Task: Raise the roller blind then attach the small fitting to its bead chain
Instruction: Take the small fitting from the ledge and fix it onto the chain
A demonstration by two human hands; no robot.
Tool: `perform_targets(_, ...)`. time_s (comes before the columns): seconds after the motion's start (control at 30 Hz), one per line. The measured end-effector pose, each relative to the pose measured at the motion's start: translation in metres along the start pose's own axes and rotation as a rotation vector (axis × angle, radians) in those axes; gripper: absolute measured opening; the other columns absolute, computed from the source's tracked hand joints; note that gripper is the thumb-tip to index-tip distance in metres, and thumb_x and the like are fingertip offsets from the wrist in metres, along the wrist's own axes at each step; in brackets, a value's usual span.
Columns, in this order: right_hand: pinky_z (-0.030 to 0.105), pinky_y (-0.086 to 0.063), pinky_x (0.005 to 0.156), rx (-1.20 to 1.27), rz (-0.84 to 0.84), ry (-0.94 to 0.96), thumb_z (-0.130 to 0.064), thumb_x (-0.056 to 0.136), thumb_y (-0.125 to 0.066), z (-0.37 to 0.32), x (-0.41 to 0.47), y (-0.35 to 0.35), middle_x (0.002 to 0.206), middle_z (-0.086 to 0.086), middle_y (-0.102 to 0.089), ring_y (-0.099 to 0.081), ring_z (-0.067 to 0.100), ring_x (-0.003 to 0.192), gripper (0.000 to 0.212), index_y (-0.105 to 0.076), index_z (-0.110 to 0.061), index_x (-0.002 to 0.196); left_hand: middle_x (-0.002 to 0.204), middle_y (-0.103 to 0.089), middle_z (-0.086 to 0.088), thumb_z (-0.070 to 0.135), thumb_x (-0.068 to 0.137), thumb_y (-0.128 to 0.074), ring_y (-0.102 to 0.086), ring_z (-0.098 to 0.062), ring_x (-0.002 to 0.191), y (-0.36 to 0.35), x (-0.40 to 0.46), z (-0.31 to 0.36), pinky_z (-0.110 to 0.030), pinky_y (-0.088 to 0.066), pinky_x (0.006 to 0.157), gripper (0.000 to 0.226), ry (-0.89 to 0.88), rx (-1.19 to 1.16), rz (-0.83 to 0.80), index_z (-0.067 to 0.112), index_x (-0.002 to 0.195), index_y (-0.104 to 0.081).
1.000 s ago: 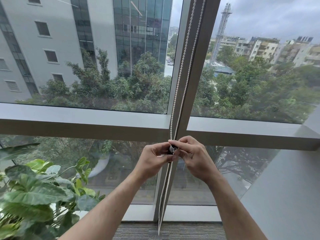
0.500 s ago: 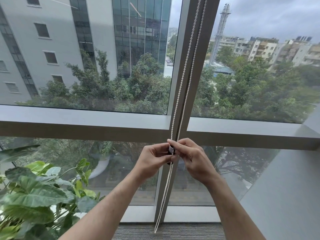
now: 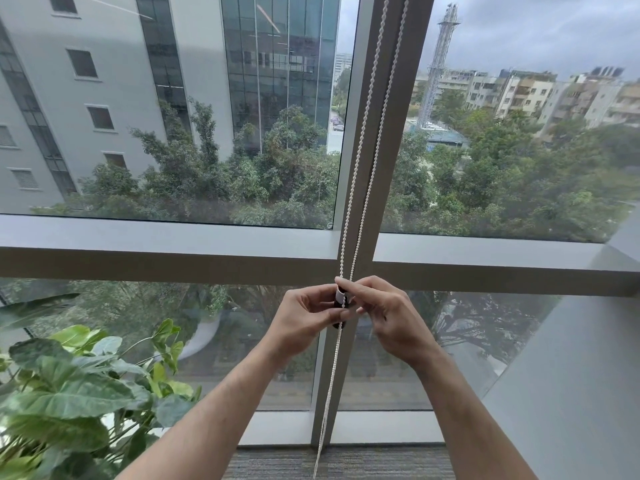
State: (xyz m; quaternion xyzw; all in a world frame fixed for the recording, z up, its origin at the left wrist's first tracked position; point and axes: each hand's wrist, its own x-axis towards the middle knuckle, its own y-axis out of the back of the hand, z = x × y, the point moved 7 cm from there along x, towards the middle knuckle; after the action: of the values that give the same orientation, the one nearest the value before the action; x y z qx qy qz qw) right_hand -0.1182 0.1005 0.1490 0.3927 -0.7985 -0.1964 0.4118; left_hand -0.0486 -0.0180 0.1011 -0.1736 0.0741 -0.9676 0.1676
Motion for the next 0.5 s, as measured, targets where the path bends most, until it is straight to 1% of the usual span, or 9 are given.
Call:
perform_targets(0.07,0.026,-0.053,0.085,-0.01,0.019,0.008,0.019,0.09,-0.05,-0.0003,-0.0001,0.0007,0.106,0.004,-0.065,-0.062,0.01,0.096,0.06,-0.064,-0.02,0.133,0.094,-0.078,-0.003,-0.009,0.08,-0.072,-0.073,-0.011,0.081,-0.0019,0.0008,0.0009,-0.024,-0.056,0.072,0.031,-0.003,-0.001,-0.007,0.002,0.109,-0.072)
perform_targets(0.17,0.024,-0.053,0.082,-0.028,0.064,0.005,0.019,0.089,-0.053,-0.0004,-0.0003,0.0019,0.102,0.008,-0.066,-0.064,0.016,0.093,0.057,-0.066,-0.017,0.13,0.093,-0.078,-0.003,-0.004,0.08,-0.074,-0.072,-0.01,0.08,-0.0057,0.0013,0.0013,-0.022,-0.056,0.071,0.028,0.0,0.002,-0.007,0.005,0.106,-0.074)
perform_targets(0.3,0.015,-0.049,0.079,-0.058,0.08,0.036,0.014,0.09,-0.056,-0.003,-0.0016,0.003,0.097,0.005,-0.065,-0.061,0.012,0.085,0.05,-0.067,-0.015,0.129,0.093,-0.078,-0.004,0.006,0.078,-0.078,-0.071,-0.01,0.079,-0.0073,0.0015,0.0011,-0.024,-0.056,0.071,0.026,0.006,0.016,-0.002,0.008,0.104,-0.076)
perform_targets(0.37,0.012,-0.047,0.079,-0.079,0.09,0.042,0.01,0.091,-0.056,-0.0032,-0.0021,0.004,0.096,0.005,-0.065,-0.061,0.012,0.082,0.047,-0.067,-0.015,0.129,0.094,-0.078,-0.005,0.008,0.077,-0.079,-0.071,-0.011,0.082,-0.0075,0.0021,0.001,-0.026,-0.057,0.073,0.027,0.009,0.02,0.002,0.009,0.104,-0.076)
perform_targets(0.43,0.012,-0.048,0.078,-0.098,0.096,0.047,0.007,0.091,-0.056,-0.0041,-0.0024,0.0042,0.096,0.005,-0.066,-0.061,0.012,0.081,0.046,-0.067,-0.014,0.13,0.095,-0.078,-0.007,0.006,0.077,-0.078,-0.072,-0.013,0.085,-0.007,0.0028,0.0002,-0.027,-0.058,0.075,0.027,0.013,0.021,0.012,0.008,0.104,-0.076)
perform_targets(0.5,0.017,-0.05,0.078,-0.118,0.099,0.053,0.004,0.09,-0.056,-0.0059,-0.0031,0.0037,0.097,0.004,-0.066,-0.061,0.011,0.082,0.045,-0.066,-0.014,0.13,0.095,-0.078,-0.008,0.005,0.077,-0.078,-0.072,-0.014,0.087,-0.0071,0.0033,-0.0006,-0.028,-0.058,0.076,0.027,0.012,0.024,0.019,0.005,0.104,-0.075)
